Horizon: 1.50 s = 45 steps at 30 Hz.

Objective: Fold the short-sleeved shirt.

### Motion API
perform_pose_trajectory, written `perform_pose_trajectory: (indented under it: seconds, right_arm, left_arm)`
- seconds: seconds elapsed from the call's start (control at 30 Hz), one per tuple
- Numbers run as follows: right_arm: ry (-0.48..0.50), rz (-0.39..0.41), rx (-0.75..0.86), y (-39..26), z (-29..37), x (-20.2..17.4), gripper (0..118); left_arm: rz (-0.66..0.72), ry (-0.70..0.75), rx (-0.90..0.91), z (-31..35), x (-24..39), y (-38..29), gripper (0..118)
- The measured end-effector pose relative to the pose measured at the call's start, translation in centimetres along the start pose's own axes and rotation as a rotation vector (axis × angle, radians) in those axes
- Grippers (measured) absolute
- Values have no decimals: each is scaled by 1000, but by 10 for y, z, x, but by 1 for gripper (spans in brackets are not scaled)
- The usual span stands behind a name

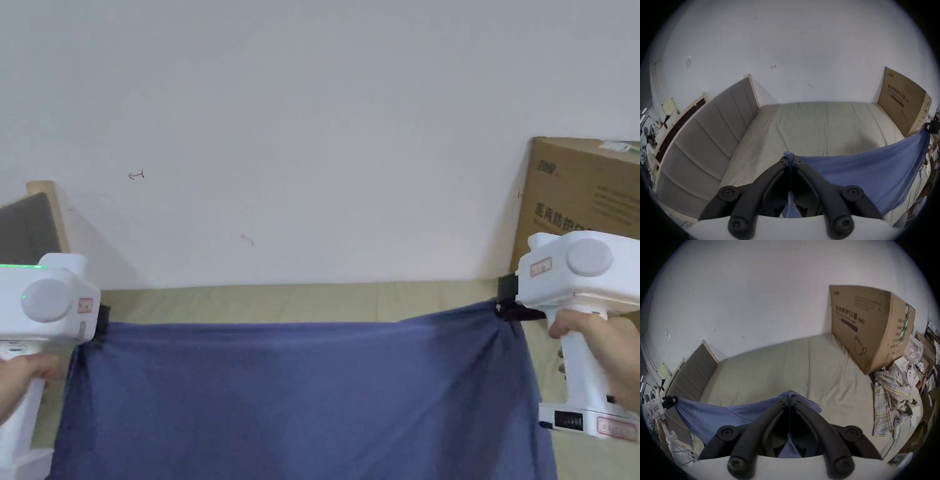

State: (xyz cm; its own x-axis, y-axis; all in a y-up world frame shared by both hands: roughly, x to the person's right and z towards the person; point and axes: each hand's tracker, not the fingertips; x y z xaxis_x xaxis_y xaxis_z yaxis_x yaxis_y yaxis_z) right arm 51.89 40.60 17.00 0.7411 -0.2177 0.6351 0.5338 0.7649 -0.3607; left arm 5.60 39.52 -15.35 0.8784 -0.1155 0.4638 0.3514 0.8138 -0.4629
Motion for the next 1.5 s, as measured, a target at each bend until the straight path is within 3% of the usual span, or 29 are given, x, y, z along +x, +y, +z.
perform_pose_trajectory:
  seconds: [0.27, 0.4, 0.57, 0.63, 0.77, 0.83, 0.93, 1.07, 1.37, 1.5]
  right_arm:
    - [-16, 1, 143, 103, 31, -32, 3]
    - [-46, 60, 207, 161, 39, -49, 3]
    - [-5, -5, 306, 238, 51, -65, 3]
    - [-7, -1, 341, 264, 56, -72, 3]
    - [-3, 0, 400, 295, 67, -82, 3]
    - [-2, 11, 416, 298, 65, -83, 3]
    - [-39, 55, 413, 296, 48, -78, 3]
    - [-41, 53, 335, 282, -7, -62, 3]
    - [-109, 85, -8, 148, -171, -23, 3]
    - [-148, 95, -176, 80, -250, -9, 3]
  left_arm:
    - [-30, 90, 185, 21, 9, 110, 1]
    - [-12, 103, 239, 17, 11, 166, 1]
    - [0, 138, 339, 13, 13, 230, 1]
    - [85, 138, 397, 13, 9, 252, 1]
    - [-12, 191, 432, 12, 17, 283, 1]
    - [4, 187, 446, 10, 20, 293, 1]
    - [-8, 190, 477, 3, 28, 292, 1]
    - [-35, 226, 482, -30, 44, 266, 1]
    - [-129, 203, 149, -196, 82, 132, 1]
    - [-95, 185, -13, -265, 92, 57, 1]
